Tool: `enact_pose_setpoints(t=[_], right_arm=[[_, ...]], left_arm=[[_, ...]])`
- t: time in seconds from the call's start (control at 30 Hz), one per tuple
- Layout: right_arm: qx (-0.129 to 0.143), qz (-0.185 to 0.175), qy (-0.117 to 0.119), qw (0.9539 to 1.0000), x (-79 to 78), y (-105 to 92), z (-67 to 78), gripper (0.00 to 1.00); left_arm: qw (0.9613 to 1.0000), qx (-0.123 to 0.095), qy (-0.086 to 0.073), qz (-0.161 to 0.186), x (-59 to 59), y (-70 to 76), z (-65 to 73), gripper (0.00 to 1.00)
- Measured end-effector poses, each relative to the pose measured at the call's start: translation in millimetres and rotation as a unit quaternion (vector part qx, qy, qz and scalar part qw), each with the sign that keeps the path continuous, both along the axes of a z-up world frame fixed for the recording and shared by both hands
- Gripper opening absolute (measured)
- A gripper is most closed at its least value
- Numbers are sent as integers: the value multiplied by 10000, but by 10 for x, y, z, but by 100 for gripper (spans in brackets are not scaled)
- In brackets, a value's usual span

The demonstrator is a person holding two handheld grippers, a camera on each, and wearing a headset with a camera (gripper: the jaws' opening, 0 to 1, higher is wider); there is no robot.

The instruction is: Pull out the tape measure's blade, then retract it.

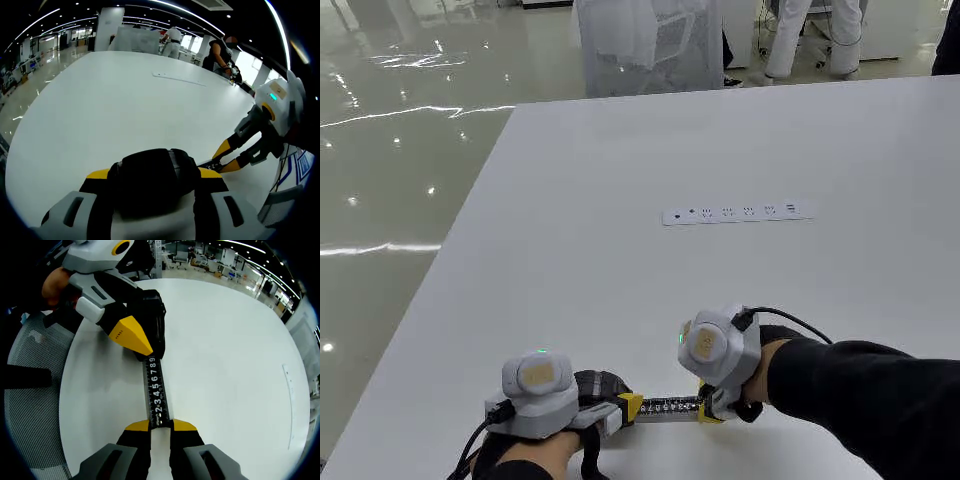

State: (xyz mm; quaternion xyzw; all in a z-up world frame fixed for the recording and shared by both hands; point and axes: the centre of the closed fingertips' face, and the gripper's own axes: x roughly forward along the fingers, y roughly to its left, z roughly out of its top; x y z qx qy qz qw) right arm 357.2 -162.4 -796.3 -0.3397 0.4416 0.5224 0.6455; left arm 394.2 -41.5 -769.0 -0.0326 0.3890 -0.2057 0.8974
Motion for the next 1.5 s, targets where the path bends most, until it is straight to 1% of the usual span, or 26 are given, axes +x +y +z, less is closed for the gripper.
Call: enact_pose_setpoints(t=[0.23,0.5,0.73,1.1,1.23,1.5], right_arm=[[143,-16,26,9999,14,24,1,9],[227,-43,33,9997,29,52,3,9],[258,37,-2,9997,31,101,2,9],[330,38,-38,9994,34,151,7,9],[404,28,-50,9992,42,174,6,9],[415,22,-48,9991,30,221,15,9]], left_arm=[[10000,-65,-12,-2,-7,1,10,60],[9999,-96,-32,-12,0,-1,11,60],[9999,-111,-31,-10,-3,5,13,60],[9999,-98,-23,-25,1,6,9,60],[9999,-103,-29,-25,-1,3,10,61],[9999,-96,-20,-22,-3,4,6,61]])
